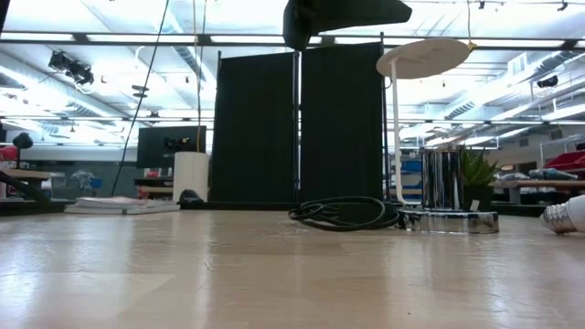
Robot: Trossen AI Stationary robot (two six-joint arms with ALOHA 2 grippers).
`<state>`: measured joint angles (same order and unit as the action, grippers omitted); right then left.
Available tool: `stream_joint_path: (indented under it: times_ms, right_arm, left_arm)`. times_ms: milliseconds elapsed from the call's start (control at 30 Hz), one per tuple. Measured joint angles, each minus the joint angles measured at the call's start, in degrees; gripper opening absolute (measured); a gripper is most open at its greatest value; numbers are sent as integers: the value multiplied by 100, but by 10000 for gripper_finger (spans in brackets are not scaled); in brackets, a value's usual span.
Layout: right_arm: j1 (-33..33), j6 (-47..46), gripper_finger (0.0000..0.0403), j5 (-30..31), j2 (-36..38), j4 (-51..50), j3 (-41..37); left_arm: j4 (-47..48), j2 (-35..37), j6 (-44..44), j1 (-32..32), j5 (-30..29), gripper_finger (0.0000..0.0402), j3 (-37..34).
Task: Screw lightbulb
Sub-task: Insert the lightbulb into the lamp
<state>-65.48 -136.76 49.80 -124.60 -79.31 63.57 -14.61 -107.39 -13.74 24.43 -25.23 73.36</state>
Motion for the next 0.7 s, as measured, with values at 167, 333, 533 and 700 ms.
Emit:
stream_joint_path:
  times_ms: [167, 333, 533, 700]
  right_arm:
    - [185, 47, 373, 237, 0, 33, -92]
    - [230, 43, 373, 374, 47, 539, -472]
    - [265, 222, 373, 557, 43, 686, -542]
    - [309, 322, 353, 586, 37, 700, -544]
  left_arm:
    - [0, 0, -2, 0, 0, 278, 0]
    - [0, 0, -2, 0, 0, 278, 0]
    - [4, 0, -2, 0, 0, 278, 0]
    - [9, 0, -2, 0, 0, 278, 0]
